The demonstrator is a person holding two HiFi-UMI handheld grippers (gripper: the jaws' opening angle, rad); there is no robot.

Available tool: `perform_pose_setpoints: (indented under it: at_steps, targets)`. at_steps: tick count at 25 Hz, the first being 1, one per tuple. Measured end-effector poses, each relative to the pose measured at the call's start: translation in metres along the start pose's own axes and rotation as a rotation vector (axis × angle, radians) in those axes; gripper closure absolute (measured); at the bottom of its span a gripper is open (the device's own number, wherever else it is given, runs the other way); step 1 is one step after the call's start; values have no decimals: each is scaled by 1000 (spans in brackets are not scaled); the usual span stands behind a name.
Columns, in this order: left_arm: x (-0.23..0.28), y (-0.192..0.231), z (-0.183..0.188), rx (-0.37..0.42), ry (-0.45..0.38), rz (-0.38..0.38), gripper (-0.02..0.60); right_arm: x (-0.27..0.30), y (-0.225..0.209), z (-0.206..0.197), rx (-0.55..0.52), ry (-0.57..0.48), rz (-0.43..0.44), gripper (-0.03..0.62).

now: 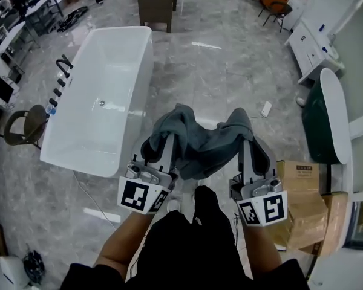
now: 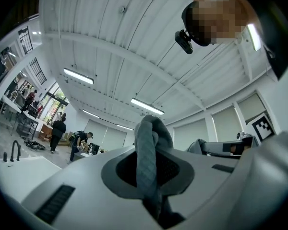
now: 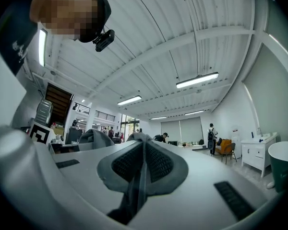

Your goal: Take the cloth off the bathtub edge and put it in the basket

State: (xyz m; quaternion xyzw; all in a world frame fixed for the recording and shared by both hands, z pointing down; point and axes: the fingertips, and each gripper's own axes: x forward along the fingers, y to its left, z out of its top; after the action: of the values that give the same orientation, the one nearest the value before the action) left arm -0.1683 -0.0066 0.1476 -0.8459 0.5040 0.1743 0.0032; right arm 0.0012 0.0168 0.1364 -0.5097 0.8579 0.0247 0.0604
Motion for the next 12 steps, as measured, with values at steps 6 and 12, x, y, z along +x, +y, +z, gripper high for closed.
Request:
perform_pose_setpoints:
  at_steps: [6,12]
  targets:
    - [19,15,7,12,-5,40,540,19,-8,8,36,-48,27,557]
    - [43,12,16,-8,14,77,540,39,-22,17,75,-43,70,557]
